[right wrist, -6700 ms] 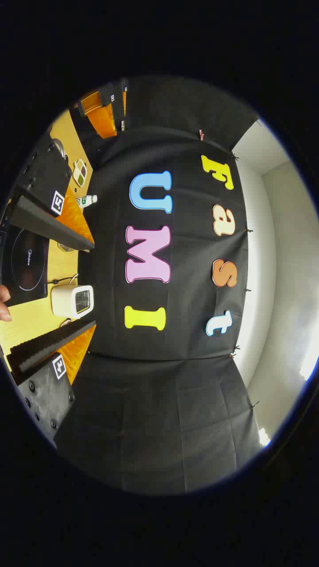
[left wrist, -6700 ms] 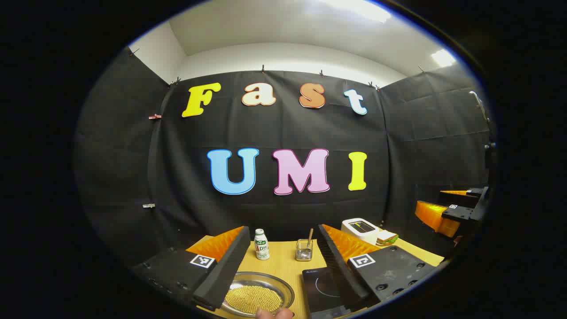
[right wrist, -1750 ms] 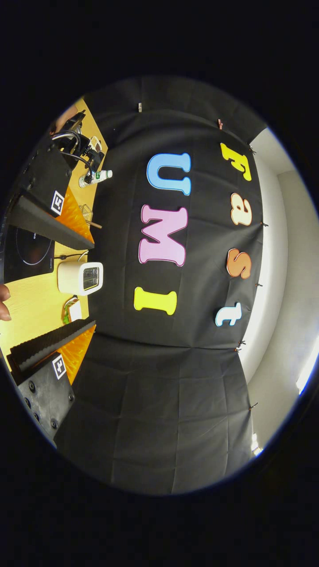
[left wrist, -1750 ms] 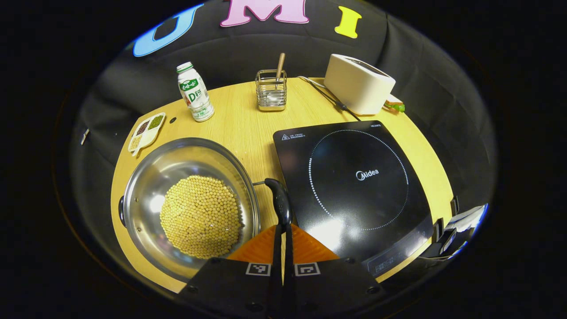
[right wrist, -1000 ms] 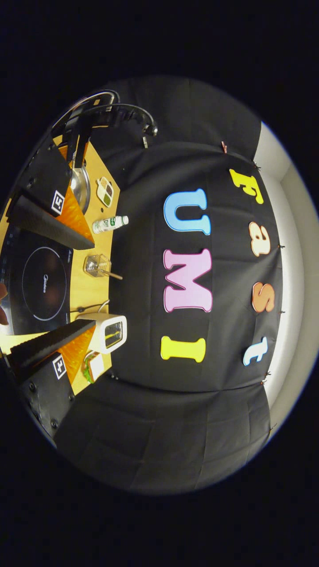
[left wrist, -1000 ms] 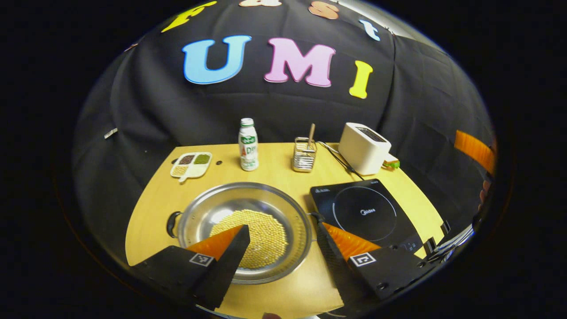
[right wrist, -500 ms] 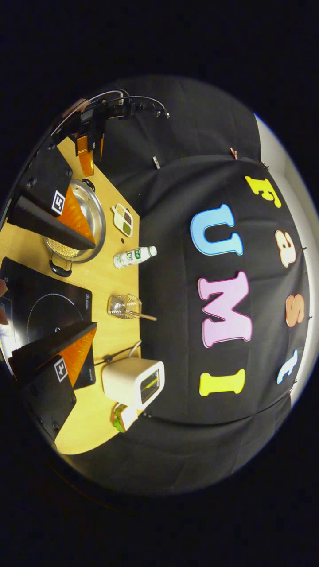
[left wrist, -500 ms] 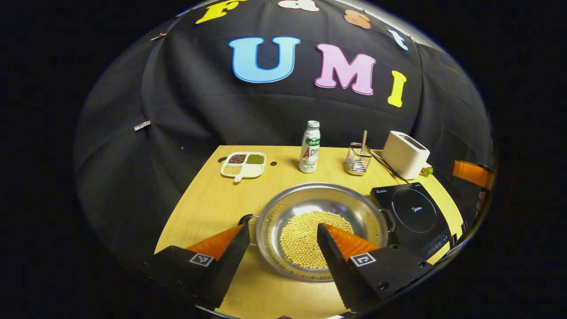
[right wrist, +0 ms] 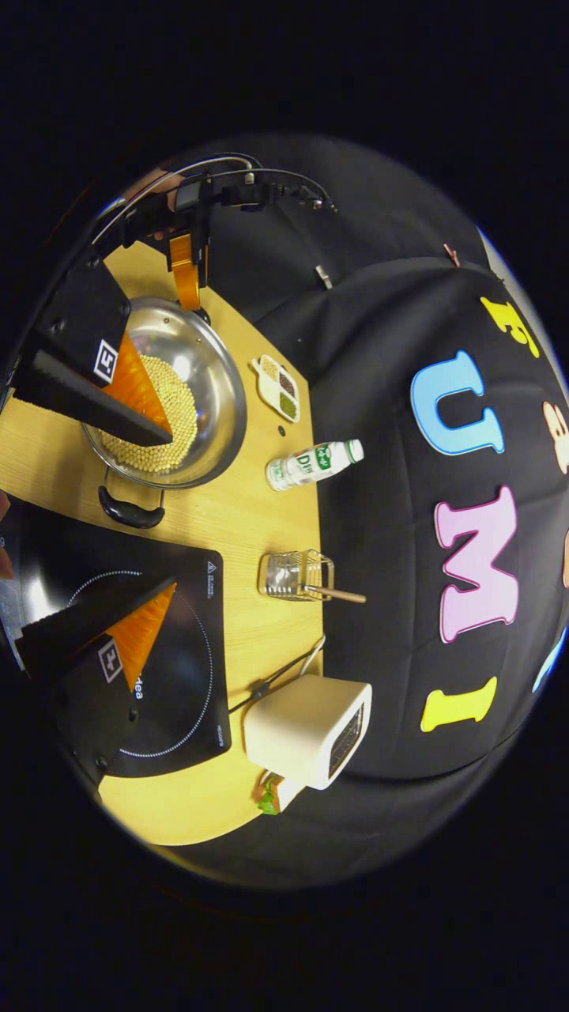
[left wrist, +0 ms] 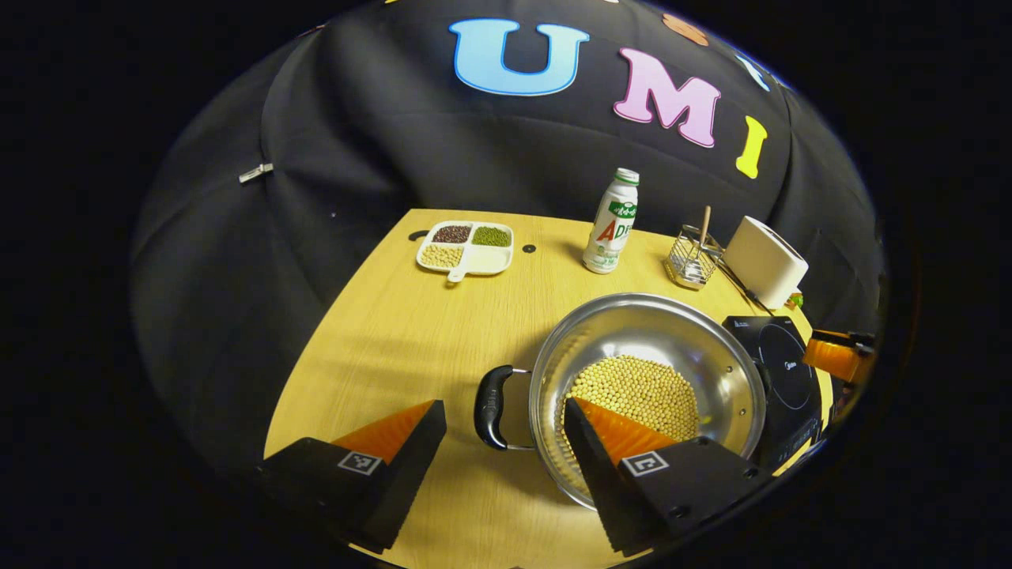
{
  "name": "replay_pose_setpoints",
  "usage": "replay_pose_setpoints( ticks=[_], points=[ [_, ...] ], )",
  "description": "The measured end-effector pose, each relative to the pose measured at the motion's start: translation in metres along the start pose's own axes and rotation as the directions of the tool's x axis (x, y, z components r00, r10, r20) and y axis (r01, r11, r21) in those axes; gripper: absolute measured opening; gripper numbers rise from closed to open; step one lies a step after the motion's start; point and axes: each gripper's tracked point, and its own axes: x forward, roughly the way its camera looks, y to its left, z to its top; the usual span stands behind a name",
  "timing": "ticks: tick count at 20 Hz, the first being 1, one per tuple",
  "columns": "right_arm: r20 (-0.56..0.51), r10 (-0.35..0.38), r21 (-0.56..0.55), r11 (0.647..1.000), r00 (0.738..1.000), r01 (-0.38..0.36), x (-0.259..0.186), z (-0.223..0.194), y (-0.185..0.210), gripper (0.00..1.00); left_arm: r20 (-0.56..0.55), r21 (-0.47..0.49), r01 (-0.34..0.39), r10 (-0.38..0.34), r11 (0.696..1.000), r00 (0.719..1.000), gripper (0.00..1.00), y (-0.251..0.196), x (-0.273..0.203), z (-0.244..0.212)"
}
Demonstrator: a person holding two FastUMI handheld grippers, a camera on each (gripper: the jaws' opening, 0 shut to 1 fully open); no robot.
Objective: First push the handle of the pot to place it horizontally, then grasp the pot with both hands and set it on the induction cooktop.
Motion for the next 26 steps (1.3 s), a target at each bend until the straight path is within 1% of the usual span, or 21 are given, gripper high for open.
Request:
replay_pose_setpoints(
  ticks=[2, 3, 4, 5, 6, 8, 10, 12, 13, 14, 15, 16, 20, 22, 24, 26],
  points=[
    [-0.049, -0.011, 0.006, 1.000, 0.999, 0.011, 0.019, -0.017, 0.002, 1.00, -0.041, 0.015, 0.027, -0.027, 1.000, 0.999, 0.94, 0.000, 0.025, -0.003],
    [-0.069, -0.009, 0.014, 1.000, 0.998, 0.010, 0.025, -0.022, 0.003, 0.98, -0.054, 0.012, 0.029, -0.028, 1.000, 0.998, 0.93, 0.001, 0.030, -0.005],
    [-0.092, -0.006, 0.026, 1.000, 0.996, 0.008, 0.027, -0.030, 0.005, 0.96, -0.068, 0.006, 0.036, -0.036, 0.999, 0.997, 0.92, -0.001, 0.035, -0.008],
    [-0.114, -0.002, 0.038, 0.999, 0.993, 0.006, 0.032, -0.036, 0.006, 0.90, -0.078, -0.002, 0.044, -0.044, 0.999, 0.996, 0.91, -0.003, 0.038, -0.010],
    [-0.131, 0.001, 0.049, 0.999, 0.991, 0.005, 0.035, -0.041, 0.010, 0.88, -0.084, -0.013, 0.045, -0.046, 0.999, 0.995, 0.85, -0.003, 0.041, -0.013],
    [-0.145, 0.002, 0.054, 0.999, 0.989, 0.005, 0.040, -0.045, 0.013, 0.88, -0.087, -0.033, 0.028, -0.030, 0.999, 0.996, 0.80, 0.003, 0.046, -0.014],
    [-0.154, 0.008, 0.056, 0.998, 0.988, 0.001, 0.046, -0.048, 0.016, 0.88, -0.097, -0.043, 0.018, -0.022, 0.999, 0.995, 0.76, 0.008, 0.048, -0.018],
    [-0.172, 0.009, 0.062, 0.998, 0.985, 0.002, 0.052, -0.054, 0.019, 0.88, -0.094, -0.063, 0.027, -0.033, 0.998, 0.995, 0.78, 0.008, 0.048, -0.021],
    [-0.147, 0.005, 0.061, 0.998, 0.989, 0.004, 0.055, -0.049, 0.020, 0.88, -0.087, -0.081, 0.027, -0.034, 0.996, 0.996, 0.78, 0.008, 0.048, -0.021],
    [-0.168, 0.002, 0.066, 0.998, 0.986, 0.009, 0.059, -0.053, 0.020, 0.86, -0.083, -0.093, 0.027, -0.034, 0.995, 0.996, 0.78, 0.008, 0.049, -0.021],
    [-0.159, 0.001, 0.072, 0.997, 0.987, 0.010, 0.062, -0.047, 0.020, 0.84, -0.079, -0.095, 0.021, -0.028, 0.995, 0.996, 0.77, 0.010, 0.049, -0.021],
    [-0.174, 0.005, 0.083, 0.996, 0.985, 0.010, 0.066, -0.053, 0.024, 0.84, -0.077, -0.095, 0.017, -0.025, 0.995, 0.997, 0.77, 0.012, 0.049, -0.022],
    [-0.190, 0.010, 0.096, 0.995, 0.982, 0.008, 0.077, -0.055, 0.029, 0.84, -0.082, -0.073, -0.001, -0.005, 0.997, 0.997, 0.77, 0.019, 0.049, -0.021],
    [-0.190, -0.005, 0.089, 0.996, 0.982, 0.023, 0.084, -0.056, 0.030, 0.83, -0.090, -0.056, -0.011, 0.006, 0.998, 0.996, 0.77, 0.021, 0.053, -0.021],
    [-0.193, -0.039, 0.065, 0.996, 0.980, 0.053, 0.092, -0.058, 0.024, 0.82, -0.098, -0.044, -0.013, 0.008, 0.999, 0.995, 0.77, 0.020, 0.057, -0.021],
    [-0.192, -0.059, 0.058, 0.996, 0.980, 0.071, 0.098, -0.059, 0.022, 0.71, -0.098, -0.047, -0.022, 0.017, 0.999, 0.995, 0.71, 0.023, 0.060, -0.020]
  ],
)
